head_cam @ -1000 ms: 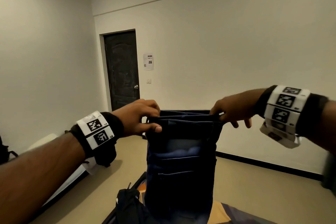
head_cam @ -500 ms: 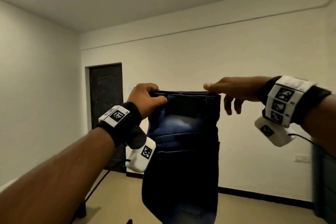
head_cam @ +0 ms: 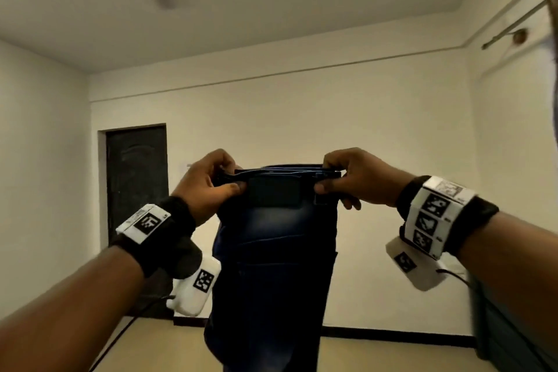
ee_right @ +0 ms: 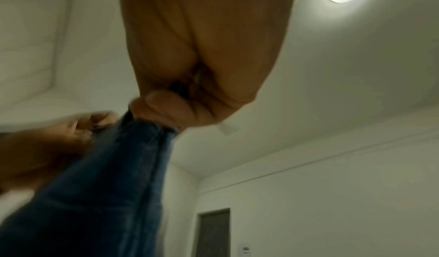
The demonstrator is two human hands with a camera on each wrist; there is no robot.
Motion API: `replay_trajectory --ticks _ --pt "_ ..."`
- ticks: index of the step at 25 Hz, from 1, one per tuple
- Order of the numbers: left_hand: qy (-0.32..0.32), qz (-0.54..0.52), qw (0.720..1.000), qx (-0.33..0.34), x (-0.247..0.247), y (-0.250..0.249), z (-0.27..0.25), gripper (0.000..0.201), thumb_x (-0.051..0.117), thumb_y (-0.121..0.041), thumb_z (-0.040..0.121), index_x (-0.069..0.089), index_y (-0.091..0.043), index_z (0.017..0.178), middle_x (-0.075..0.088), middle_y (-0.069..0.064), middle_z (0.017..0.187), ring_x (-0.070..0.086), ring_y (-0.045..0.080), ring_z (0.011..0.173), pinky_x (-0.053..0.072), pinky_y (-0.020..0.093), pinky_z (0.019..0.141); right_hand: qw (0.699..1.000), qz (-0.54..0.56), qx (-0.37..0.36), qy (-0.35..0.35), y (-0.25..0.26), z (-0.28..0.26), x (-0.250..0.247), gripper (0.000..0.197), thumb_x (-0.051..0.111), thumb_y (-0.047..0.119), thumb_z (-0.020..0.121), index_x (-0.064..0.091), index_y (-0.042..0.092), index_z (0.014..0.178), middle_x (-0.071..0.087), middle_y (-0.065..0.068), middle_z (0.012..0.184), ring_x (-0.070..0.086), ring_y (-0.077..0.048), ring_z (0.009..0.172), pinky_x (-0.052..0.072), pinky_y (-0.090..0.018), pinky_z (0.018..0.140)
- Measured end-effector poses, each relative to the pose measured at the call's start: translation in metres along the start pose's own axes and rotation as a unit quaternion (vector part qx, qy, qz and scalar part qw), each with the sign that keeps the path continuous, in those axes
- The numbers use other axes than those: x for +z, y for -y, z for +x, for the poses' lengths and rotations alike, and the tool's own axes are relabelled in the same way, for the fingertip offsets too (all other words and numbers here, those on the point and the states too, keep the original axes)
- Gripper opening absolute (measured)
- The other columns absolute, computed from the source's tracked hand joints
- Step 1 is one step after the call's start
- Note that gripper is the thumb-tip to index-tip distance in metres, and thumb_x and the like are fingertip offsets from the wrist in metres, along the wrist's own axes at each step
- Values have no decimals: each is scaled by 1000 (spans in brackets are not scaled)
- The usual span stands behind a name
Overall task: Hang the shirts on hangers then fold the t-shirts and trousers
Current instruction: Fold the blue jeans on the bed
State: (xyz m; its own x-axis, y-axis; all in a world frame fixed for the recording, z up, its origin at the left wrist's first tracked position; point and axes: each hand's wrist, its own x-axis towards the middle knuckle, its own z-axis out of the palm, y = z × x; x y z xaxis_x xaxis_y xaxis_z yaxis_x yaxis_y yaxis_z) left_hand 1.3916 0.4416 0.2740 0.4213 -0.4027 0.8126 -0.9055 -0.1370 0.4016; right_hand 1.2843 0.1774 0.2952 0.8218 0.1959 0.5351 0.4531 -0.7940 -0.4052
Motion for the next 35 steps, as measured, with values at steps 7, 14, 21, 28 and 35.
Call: replay_trajectory --ticks 7,14,21,28,35 --pt "-44 -153 981 -112 32 -50 -4 66 88 -37 42 65 -18 101 72 8 87 68 20 78 55 32 68 993 106 -21 -54 7 -49 -60 35 74 8 80 61 17 111 69 -9 84 58 -25 47 51 -30 45" --pt "-34 -184 979 -82 84 -107 -40 18 77 -5 68 71 -12 84 72 -1 74 66 13 69 53 23 61 998 56 14 -40 -7 -110 -87 18 73 11 81 59 5 91 67 -9 80 53 -18 45 42 -29 41" --pt "-97 -190 975 -68 127 -129 -84 26 72 -11 81 63 -22 103 71 9 91 68 22 85 57 31 74 991 121 44 -45 -12 -170 -82 22 74 8 77 66 7 98 71 -13 73 59 -22 53 50 -27 47" --pt "107 -163 966 -167 132 -121 -190 41 80 -46 59 71 -18 88 73 0 79 69 13 76 57 33 69 988 86 120 -47 4 -261 -5 15 75 7 78 71 11 92 72 -10 74 60 -21 60 51 -36 59" --pt "71 -228 964 -112 85 -141 -234 14 70 -18 84 65 -22 96 69 -2 84 66 13 76 53 26 60 982 136 121 -58 79 -296 21 20 73 14 71 74 16 91 74 -8 87 71 -19 80 59 -39 77"
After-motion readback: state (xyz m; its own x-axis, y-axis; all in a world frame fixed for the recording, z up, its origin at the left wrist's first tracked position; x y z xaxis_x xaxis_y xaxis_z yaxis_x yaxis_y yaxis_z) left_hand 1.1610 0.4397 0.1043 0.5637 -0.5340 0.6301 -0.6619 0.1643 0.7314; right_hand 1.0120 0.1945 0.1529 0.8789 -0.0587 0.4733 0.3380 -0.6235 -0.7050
